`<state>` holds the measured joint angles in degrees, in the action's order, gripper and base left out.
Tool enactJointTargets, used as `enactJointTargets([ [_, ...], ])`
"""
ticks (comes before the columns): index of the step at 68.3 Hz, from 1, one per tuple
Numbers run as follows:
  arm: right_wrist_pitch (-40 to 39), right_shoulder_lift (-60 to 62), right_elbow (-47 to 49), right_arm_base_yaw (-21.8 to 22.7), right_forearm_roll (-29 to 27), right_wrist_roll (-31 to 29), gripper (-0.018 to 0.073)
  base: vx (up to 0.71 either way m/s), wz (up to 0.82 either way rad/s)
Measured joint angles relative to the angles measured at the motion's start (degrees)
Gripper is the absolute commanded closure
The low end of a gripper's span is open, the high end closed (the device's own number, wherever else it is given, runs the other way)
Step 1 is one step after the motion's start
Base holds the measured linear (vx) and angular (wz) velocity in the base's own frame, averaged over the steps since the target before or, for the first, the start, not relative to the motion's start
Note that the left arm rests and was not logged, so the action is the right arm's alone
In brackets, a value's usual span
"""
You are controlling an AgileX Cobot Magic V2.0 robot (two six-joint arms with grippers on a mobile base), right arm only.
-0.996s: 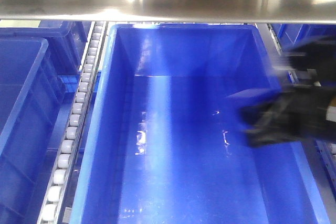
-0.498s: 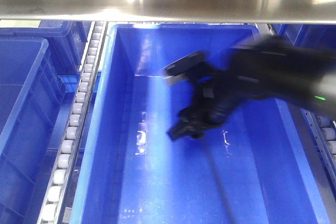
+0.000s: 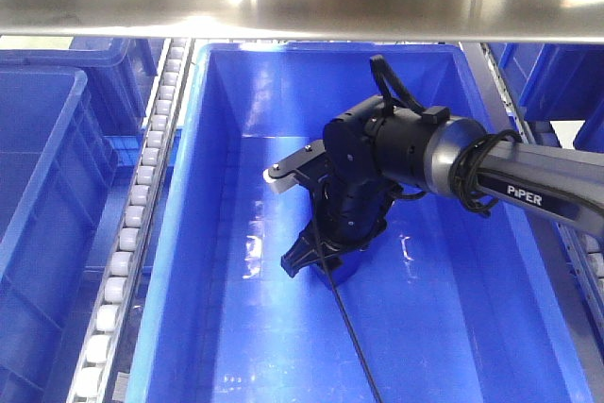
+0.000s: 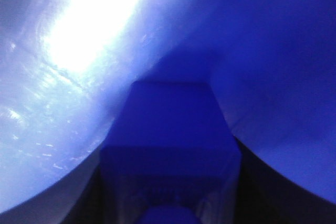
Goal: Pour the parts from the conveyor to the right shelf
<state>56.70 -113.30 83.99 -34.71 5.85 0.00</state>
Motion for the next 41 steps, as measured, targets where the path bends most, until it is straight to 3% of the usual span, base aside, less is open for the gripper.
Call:
enactJointTargets([
  [9,0.0,0.0,0.0,0.0,-0.1,0.0,0.0342,0.0,0.0],
  [25,-0.3,0.0,0.0,0.0,-0.2,0.4,-0.0035,0.0,0.0],
  [32,-1.1,0.6,-0.2,0.0,-0.4,0.7,-0.0114,0.0,0.0],
  [41,-2.7,3.5,-0.5,0.0,-0.5,2.3,-0.0119,0.0,0.0],
])
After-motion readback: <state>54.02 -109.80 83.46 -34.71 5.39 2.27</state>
